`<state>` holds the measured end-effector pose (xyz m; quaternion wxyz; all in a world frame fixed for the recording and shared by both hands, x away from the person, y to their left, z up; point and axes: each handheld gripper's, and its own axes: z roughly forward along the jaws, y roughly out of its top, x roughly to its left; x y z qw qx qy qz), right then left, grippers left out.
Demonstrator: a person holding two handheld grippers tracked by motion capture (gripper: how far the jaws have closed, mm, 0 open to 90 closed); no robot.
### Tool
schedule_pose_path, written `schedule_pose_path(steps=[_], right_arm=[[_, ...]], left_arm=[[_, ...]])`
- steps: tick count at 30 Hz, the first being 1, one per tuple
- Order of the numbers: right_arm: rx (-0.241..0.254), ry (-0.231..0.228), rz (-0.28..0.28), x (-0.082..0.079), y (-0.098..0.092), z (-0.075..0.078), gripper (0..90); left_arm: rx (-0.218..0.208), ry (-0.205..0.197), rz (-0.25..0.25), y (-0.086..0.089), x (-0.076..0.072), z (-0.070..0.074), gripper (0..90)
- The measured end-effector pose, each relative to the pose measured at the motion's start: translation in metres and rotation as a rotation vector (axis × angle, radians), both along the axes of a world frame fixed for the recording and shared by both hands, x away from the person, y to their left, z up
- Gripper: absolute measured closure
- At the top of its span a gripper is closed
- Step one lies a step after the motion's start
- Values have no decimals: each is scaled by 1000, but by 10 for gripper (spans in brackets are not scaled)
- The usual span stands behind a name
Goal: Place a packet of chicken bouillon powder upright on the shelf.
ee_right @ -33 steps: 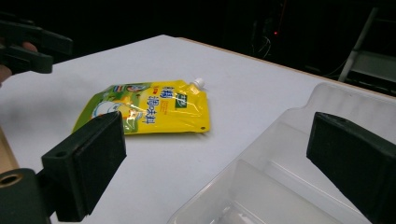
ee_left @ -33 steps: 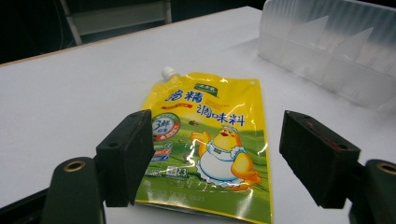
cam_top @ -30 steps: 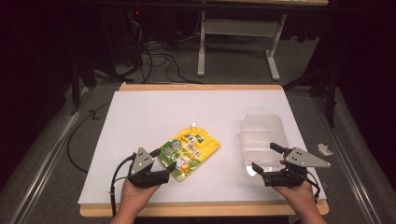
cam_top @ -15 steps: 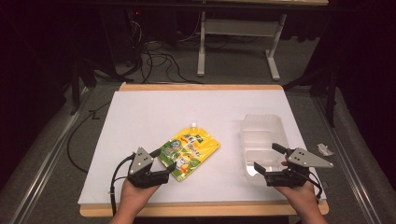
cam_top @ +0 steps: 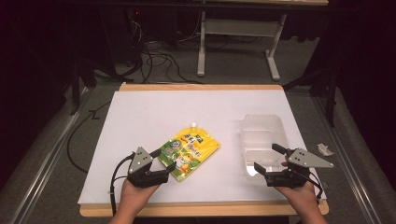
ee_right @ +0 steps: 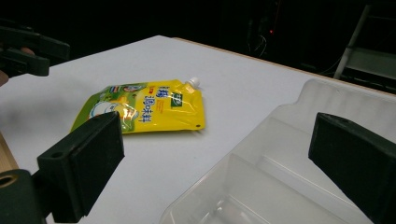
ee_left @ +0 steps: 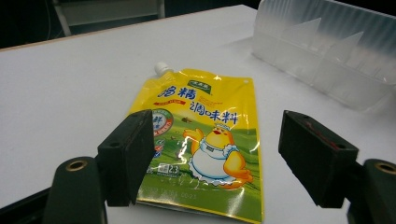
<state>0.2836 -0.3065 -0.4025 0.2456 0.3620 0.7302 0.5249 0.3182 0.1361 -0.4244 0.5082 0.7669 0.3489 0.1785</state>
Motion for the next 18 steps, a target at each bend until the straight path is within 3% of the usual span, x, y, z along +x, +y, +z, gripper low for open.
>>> schedule_pose_path(steps=[8,11,12,14,15,18], right_arm=[[-1,0,4,0,0,0,40],[1,-1,1,-1,0,1,45],[1,-1,1,-1,0,1,45],[-3,-3,2,-1,0,1,47],[-1,-2,2,-1,0,1,49],[-3,-3,4,0,0,0,51]], left_arm=[[-8,14,16,2,2,-1,287],[-21,21,49,7,7,-3,469],[-21,24,62,8,8,-4,469],[-12,35,85,13,14,-7,570],[-8,52,121,17,21,-11,652],[7,62,153,20,28,-16,763]])
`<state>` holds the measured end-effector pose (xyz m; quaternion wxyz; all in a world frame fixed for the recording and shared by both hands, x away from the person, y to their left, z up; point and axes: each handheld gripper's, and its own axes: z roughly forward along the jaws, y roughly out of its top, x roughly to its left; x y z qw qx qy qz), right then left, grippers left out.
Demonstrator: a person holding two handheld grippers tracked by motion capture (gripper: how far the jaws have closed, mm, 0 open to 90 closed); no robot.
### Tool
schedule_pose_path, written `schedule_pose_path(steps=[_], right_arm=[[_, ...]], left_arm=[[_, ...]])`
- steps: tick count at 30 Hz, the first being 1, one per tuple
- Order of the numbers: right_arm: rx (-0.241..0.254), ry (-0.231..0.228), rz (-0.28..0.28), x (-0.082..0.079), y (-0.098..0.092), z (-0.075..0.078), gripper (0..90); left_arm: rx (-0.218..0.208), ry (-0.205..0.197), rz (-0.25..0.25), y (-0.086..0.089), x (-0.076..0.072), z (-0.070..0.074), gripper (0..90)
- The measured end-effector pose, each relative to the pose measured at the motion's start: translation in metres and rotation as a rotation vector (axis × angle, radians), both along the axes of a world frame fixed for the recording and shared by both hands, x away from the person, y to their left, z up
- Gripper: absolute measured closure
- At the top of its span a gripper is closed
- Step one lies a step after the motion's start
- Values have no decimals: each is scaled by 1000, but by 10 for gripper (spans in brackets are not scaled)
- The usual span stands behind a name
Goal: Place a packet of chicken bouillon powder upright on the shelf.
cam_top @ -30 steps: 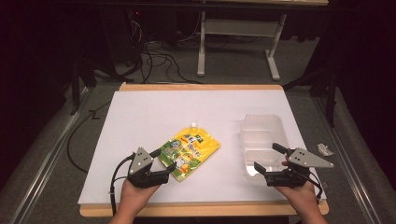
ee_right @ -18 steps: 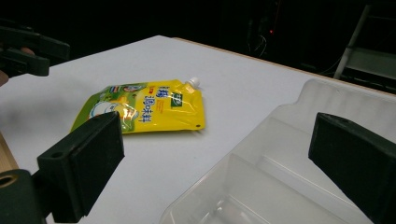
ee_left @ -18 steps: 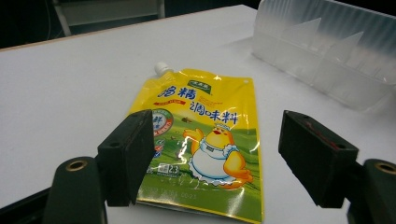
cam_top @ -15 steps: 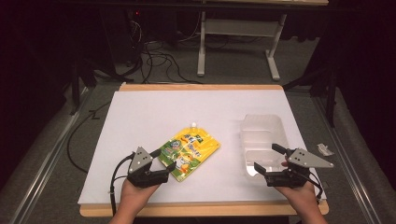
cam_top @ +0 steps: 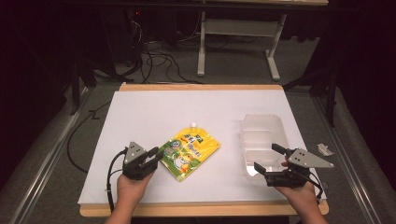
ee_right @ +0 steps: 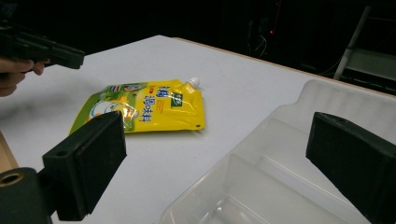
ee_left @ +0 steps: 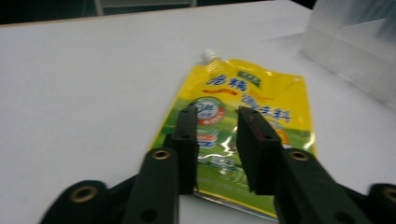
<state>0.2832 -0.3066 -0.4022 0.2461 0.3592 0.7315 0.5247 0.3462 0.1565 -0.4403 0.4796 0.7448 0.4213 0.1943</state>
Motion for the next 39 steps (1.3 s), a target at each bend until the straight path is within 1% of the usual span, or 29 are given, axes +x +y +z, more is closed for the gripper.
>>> schedule_pose_path(steps=[1,2,3,4,5,6,7,8,9,10,11,12,13,14,15,17,18,19,20,21,23,24,25,29,32,37,39], right_arm=[[0,-1,0,0,0,0,54],[1,1,-1,0,0,0,55],[-1,-2,3,0,0,0,57],[-1,-1,2,0,1,0,57],[-3,-2,4,0,1,0,57],[-3,-2,4,0,1,0,57],[-6,-2,3,-1,1,0,60],[-6,-2,3,-1,1,0,60],[-7,0,4,-1,2,0,61],[-7,0,4,-1,2,0,61],[-6,-1,10,-1,2,-1,63],[-6,-1,10,-1,2,-1,63],[-8,-1,7,-1,2,-1,64],[-11,-2,10,-1,3,-1,65],[-12,-4,10,-1,3,0,66],[-11,-6,12,-1,3,0,68],[-11,-6,12,-1,3,0,68],[-9,-5,14,-2,3,0,69],[-9,-5,14,-2,3,0,69],[-12,-5,13,-1,3,0,71],[-17,-3,9,-2,3,-1,73],[-17,-3,9,-2,3,-1,73],[-19,-4,11,-1,3,-1,75],[-15,-4,14,-2,3,-1,78],[-16,-2,11,-2,3,-1,82],[-20,2,8,-2,3,-2,87],[-21,5,5,-2,2,-2,90]], left_arm=[[23,12,33,2,9,-4,802],[23,12,33,2,9,-4,826],[41,29,60,2,17,-9,854],[52,42,67,3,22,-12,872],[64,53,77,2,25,-15,883],[64,53,77,2,25,-15,895],[82,71,92,2,32,-19,900],[82,71,92,2,32,-19,900],[102,85,107,2,37,-21,900],[102,85,107,2,37,-21,900],[111,90,112,2,44,-24,900],[111,90,112,2,44,-24,900],[123,109,113,1,49,-27,900],[141,117,111,0,52,-29,900],[142,120,109,-1,55,-31,900],[164,142,114,-2,62,-35,900],[164,142,114,-2,62,-35,900],[169,158,111,-1,66,-38,900],[169,158,111,-1,66,-38,900],[166,175,101,-1,67,-40,900],[171,186,92,-1,68,-41,900],[171,186,92,-1,68,-41,900],[161,192,87,0,67,-41,900],[157,195,79,0,66,-41,900],[144,206,66,0,62,-41,900],[155,206,46,-2,54,-41,900],[175,206,24,-6,48,-40,900]])
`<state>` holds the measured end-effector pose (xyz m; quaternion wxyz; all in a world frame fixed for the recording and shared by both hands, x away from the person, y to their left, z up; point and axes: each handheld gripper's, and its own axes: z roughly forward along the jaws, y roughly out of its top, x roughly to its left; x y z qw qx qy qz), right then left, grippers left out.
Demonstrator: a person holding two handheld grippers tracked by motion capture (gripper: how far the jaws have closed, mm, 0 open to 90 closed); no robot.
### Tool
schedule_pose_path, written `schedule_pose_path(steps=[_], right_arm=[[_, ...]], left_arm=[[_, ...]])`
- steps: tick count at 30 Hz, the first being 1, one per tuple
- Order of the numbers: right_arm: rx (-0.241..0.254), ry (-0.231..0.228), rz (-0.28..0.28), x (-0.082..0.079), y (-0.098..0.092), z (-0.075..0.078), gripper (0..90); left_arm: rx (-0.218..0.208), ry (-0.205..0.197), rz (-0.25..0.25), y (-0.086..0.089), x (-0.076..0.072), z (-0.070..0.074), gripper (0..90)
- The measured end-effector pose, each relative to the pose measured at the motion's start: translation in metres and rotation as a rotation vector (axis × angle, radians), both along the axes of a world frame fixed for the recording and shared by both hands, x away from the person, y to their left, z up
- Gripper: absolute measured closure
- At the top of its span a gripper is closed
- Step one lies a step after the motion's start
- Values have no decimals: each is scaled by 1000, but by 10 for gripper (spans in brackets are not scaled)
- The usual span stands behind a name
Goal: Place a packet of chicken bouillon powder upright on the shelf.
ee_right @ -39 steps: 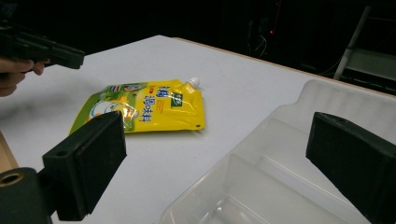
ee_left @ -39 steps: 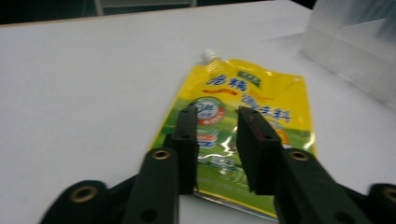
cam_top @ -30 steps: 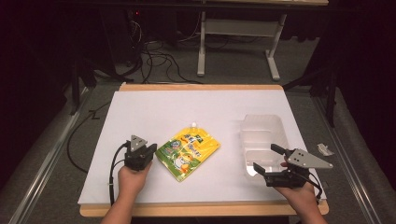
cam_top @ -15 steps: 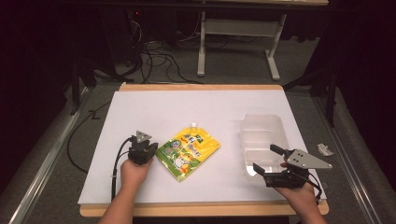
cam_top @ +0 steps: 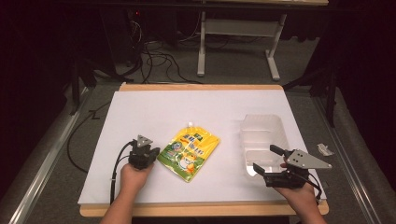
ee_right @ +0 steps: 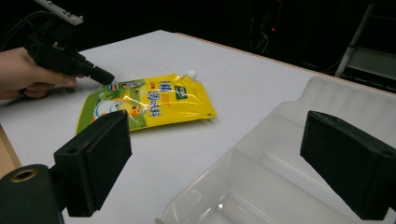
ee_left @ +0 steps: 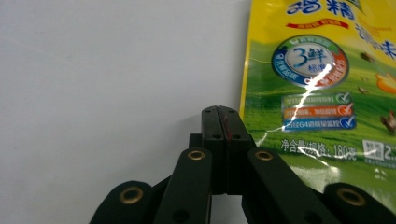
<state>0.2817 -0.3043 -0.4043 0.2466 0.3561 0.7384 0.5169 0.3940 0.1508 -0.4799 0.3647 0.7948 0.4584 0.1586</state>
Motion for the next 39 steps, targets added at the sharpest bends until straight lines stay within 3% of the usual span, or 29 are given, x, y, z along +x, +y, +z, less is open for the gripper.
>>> schedule_pose_path(steps=[10,17,23,29,34,39], right_arm=[[15,-13,-6,-2,-4,3,94],[20,-18,-7,-3,-7,4,98],[22,-21,-1,-4,-6,5,99],[15,-22,3,-4,-4,4,99],[14,-19,-2,-4,-4,4,100],[14,-23,-1,-4,-5,5,100]], left_arm=[[56,26,-126,-26,-30,5,900],[64,27,-173,-38,-42,6,900],[72,28,-243,-53,-57,7,900],[72,25,-283,-65,-61,7,900],[45,35,-270,-63,-58,9,900],[-23,1,-174,-49,-47,14,900]])
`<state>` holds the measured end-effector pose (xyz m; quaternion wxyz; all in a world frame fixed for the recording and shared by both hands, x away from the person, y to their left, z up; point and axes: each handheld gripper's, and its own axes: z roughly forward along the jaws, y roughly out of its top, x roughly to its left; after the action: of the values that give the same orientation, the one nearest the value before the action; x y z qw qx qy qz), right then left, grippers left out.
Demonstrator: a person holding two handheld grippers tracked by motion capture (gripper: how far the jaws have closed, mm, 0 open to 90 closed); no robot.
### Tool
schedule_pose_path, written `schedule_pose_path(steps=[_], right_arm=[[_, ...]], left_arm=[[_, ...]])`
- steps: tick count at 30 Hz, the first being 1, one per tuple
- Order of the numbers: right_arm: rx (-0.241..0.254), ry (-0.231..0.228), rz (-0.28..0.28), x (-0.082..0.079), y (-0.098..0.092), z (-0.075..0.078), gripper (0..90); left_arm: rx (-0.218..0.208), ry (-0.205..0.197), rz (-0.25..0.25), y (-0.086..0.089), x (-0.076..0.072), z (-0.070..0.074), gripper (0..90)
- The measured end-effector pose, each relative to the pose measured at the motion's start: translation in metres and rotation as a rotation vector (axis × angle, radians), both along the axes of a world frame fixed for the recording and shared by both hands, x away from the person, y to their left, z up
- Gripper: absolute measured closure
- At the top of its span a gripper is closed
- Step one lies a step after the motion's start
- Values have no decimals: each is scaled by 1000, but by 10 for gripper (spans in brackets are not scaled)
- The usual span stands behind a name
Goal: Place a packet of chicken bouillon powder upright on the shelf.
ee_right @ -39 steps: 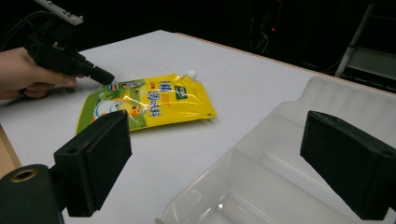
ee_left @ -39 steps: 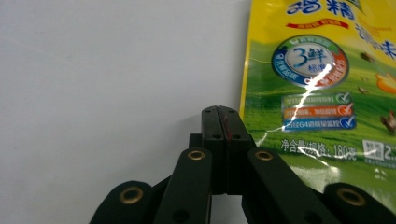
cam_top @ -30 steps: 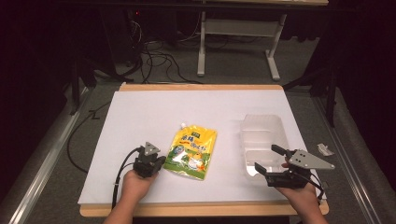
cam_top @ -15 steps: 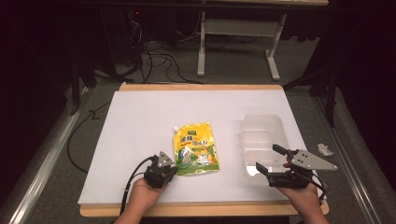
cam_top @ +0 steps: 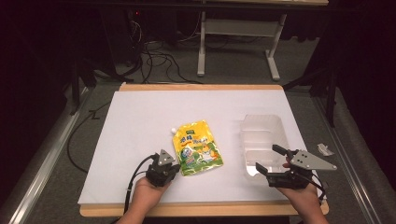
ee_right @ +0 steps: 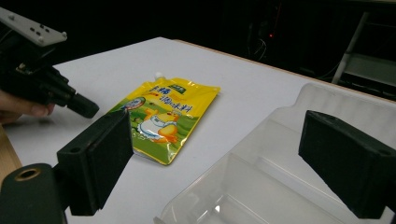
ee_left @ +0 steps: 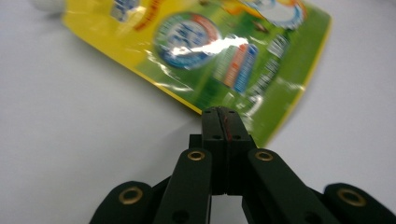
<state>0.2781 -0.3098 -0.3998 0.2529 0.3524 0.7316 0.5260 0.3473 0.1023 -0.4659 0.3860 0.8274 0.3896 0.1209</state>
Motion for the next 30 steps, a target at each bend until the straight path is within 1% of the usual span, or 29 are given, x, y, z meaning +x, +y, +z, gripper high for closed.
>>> schedule_pose_path(steps=[2,4,5,8,10,11,12,13,14,16,17,19,20,21,23,25,26,27,28,29,30], right_arm=[[1,1,0,0,0,0,100],[1,3,-3,1,0,0,100],[0,3,-5,1,0,0,101],[2,0,-8,1,-2,0,100],[6,-2,-6,1,-2,1,100],[6,-1,-9,1,-2,1,100],[5,1,-12,1,-3,1,101],[5,1,-12,1,-3,1,101],[3,2,-13,1,-2,1,101],[4,1,-11,1,-1,0,101],[3,3,-11,1,-1,0,101],[0,0,-8,1,0,0,101],[0,-2,-6,1,0,1,101],[-1,-1,-8,0,0,1,101],[-1,-3,-6,0,1,1,101],[-2,0,-7,0,1,0,101],[-1,4,-10,0,1,0,101],[-1,3,-11,0,0,0,101],[-3,7,-14,0,0,0,101],[-4,7,-15,0,0,0,102],[-4,8,-16,0,0,0,102]], left_arm=[[-51,-6,53,7,8,1,878],[-98,-1,98,13,18,0,866],[-113,3,111,15,24,0,857],[-132,2,133,17,36,-2,804],[-135,-1,148,17,43,-4,756],[-143,-11,168,18,46,-5,731],[-139,-15,196,18,52,-6,698],[-139,-15,196,18,52,-6,658],[-135,-17,206,16,56,-6,658],[-159,-20,224,14,64,-6,613],[-183,-22,234,12,67,-6,597],[-197,-14,239,7,75,-7,566],[-203,-5,232,4,79,-8,561],[-231,3,236,1,83,-11,550],[-262,24,254,0,88,-15,523],[-252,48,261,-1,96,-16,507],[-263,47,269,0,98,-15,499],[-282,55,282,2,99,-15,495],[-291,71,295,4,101,-16,487],[-297,88,294,5,103,-18,480],[-294,107,293,5,104,-18,480]])
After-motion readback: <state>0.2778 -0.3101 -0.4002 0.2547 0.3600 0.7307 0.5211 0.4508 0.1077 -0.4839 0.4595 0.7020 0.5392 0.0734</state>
